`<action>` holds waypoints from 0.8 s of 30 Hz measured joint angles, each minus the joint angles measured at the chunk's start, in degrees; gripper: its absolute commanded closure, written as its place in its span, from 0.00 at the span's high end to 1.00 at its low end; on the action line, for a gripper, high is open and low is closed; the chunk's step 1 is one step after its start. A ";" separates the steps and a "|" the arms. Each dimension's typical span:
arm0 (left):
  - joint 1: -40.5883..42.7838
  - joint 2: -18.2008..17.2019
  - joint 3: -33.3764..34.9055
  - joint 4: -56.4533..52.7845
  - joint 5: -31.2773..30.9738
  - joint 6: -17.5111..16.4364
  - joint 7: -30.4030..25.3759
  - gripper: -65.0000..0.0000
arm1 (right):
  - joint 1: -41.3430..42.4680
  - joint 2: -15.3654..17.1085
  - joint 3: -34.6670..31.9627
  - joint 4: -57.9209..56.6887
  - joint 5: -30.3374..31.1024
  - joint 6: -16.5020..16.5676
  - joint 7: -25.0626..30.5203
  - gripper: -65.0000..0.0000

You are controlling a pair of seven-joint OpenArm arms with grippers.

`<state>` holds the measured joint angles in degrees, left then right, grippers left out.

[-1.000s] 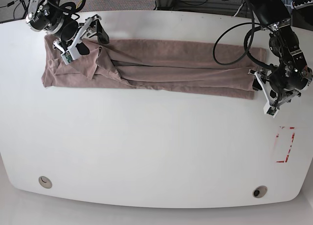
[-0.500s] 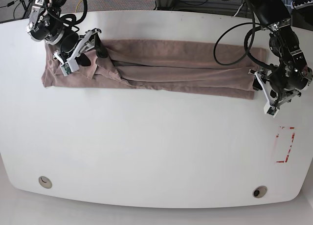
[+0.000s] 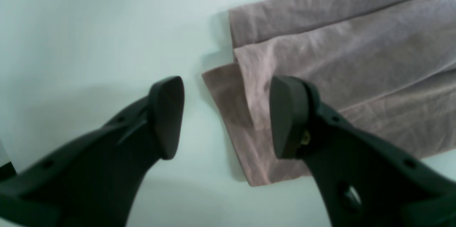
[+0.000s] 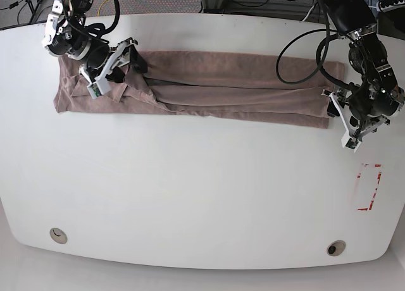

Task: Fold the T-shirt properly
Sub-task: 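Grasp the folded shirt end with the right gripper and tuck it inward, then release the left gripper and move it to the shirt's other end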

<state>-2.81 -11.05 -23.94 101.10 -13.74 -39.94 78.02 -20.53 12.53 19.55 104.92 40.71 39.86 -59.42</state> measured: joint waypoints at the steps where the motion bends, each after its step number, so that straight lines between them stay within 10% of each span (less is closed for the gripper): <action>1: 0.00 0.00 0.00 0.00 0.04 0.00 0.02 0.55 | 0.00 -0.13 -1.36 0.57 0.02 -0.15 0.02 0.60; 24: -0.07 -0.57 0.00 0.00 -0.35 0.00 0.00 0.55 | -1.90 5.14 -9.55 8.61 0.22 -0.17 -0.28 0.59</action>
<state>-2.87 -11.62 -23.94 101.10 -14.09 -39.94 78.02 -22.44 17.67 10.00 113.54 40.93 39.68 -59.70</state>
